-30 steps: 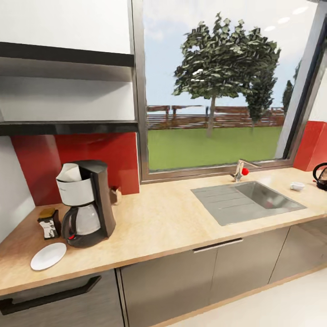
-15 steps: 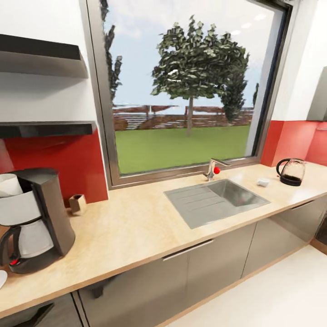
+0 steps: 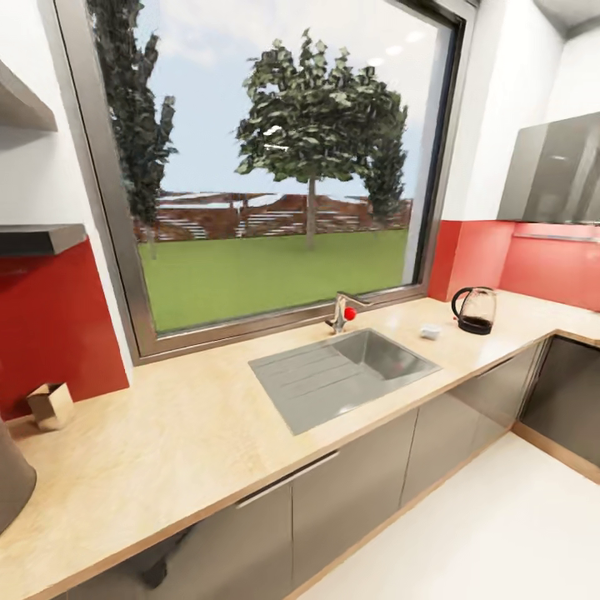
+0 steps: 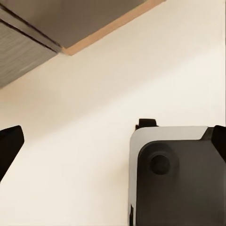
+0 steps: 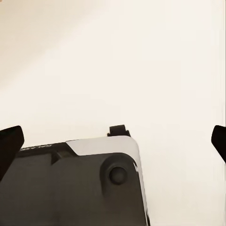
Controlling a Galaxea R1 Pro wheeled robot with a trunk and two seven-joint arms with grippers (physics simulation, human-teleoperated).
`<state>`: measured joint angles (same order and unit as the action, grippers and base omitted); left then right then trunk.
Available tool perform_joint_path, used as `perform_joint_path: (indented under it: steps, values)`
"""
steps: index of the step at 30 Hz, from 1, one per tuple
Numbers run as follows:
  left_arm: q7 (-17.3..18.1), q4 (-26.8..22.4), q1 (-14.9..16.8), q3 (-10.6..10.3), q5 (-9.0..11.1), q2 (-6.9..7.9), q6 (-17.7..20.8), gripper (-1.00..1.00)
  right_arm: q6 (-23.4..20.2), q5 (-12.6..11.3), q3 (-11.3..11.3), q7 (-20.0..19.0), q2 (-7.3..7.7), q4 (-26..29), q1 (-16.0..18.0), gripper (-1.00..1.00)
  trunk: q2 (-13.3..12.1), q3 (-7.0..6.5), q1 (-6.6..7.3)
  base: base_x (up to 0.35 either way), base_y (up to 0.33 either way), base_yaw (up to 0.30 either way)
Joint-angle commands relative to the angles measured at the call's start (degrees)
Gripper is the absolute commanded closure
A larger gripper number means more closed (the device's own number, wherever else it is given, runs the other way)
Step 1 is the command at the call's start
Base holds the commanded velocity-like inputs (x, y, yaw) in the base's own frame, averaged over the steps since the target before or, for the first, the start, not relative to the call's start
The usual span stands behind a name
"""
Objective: Set up a coffee station on the kitchen countertop: keep the coffee maker on the countertop, move the bottle of coffee from the kitchen shelf to the counter next to the coffee maker, place a paper coffee filter on top of the coffee maker, put the saucer next to the coffee maker with the coffee cup on the saucer, and place the electric kettle next to the coffee maker.
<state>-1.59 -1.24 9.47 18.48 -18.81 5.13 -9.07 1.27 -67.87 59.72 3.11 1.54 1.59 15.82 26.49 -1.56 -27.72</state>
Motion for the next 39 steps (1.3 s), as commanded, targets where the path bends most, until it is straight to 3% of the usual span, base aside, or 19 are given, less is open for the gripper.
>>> perform_joint_path:
  steps: [1, 17, 39]
  values:
    - [-0.2, 0.1, 0.0, 0.4, -0.6, 0.01, -0.2, -1.00, 0.0, -0.5, 0.5, 0.3, 0.04, 0.2, 0.0, -1.00, 0.0, 0.02, -0.03, 0.229, -0.212, -0.265]
    - [-0.2, 0.1, 0.0, 0.4, -0.6, -0.41, -0.2, -1.00, 0.0, -0.5, 0.5, 0.3, 0.04, 0.2, 0.0, -1.00, 0.0, 0.15, -0.03, 0.237, -0.202, -0.263]
    - [-0.2, 0.1, 0.0, 0.3, -0.7, -0.97, -0.2, -1.00, 0.0, -0.5, 0.5, 0.4, 0.04, 0.2, 0.0, -1.00, 0.0, 1.53, -0.03, 0.223, -0.207, -0.197]
